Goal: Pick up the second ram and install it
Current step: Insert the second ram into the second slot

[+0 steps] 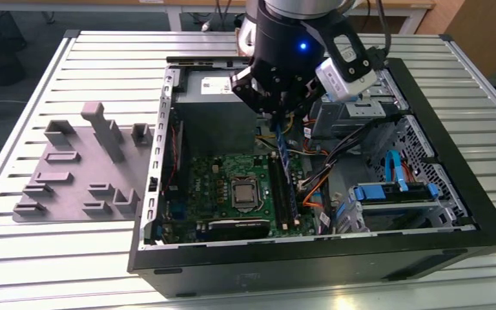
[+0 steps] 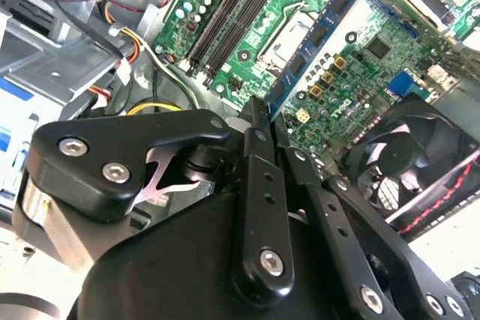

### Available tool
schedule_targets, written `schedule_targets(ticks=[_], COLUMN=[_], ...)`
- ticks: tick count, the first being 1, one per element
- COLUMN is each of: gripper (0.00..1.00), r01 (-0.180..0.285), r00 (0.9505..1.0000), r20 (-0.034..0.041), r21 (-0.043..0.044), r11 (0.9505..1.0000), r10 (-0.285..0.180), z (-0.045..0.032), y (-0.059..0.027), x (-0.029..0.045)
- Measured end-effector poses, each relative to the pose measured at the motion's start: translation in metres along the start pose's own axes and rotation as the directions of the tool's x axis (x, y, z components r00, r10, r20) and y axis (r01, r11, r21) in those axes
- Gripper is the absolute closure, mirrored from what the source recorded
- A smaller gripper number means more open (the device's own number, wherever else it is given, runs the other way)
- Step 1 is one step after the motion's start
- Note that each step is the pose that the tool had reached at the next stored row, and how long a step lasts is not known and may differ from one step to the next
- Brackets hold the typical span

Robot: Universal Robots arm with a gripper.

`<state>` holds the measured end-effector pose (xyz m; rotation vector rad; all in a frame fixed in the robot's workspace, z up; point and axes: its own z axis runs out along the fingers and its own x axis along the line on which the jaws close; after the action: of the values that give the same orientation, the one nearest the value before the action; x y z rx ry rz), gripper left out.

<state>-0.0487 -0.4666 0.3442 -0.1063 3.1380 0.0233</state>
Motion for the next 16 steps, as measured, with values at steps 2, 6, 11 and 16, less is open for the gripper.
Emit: schedule_targets(ticks=[2,6,11,16], gripper=[0.86,0.86,0.86,0.86], r01=[-0.007,-0.008,-0.008,-0.016], r00=[1.0000,1.0000,1.0000,0.9999], r20=[0.0001,0.0003,0.0004,0.0004], r21=[0.0000,0.0027,0.0028,0.0023], r11=[1.0000,1.0000,1.0000,0.9999], r10=[0.007,0.008,0.008,0.016], z=[0.0038,0.0102,0.0191,0.0283], y=[-0.0001,-0.0003,-0.0005,-0.0006], x=[-0.0012,-0.0012,-0.0012,-0.0016])
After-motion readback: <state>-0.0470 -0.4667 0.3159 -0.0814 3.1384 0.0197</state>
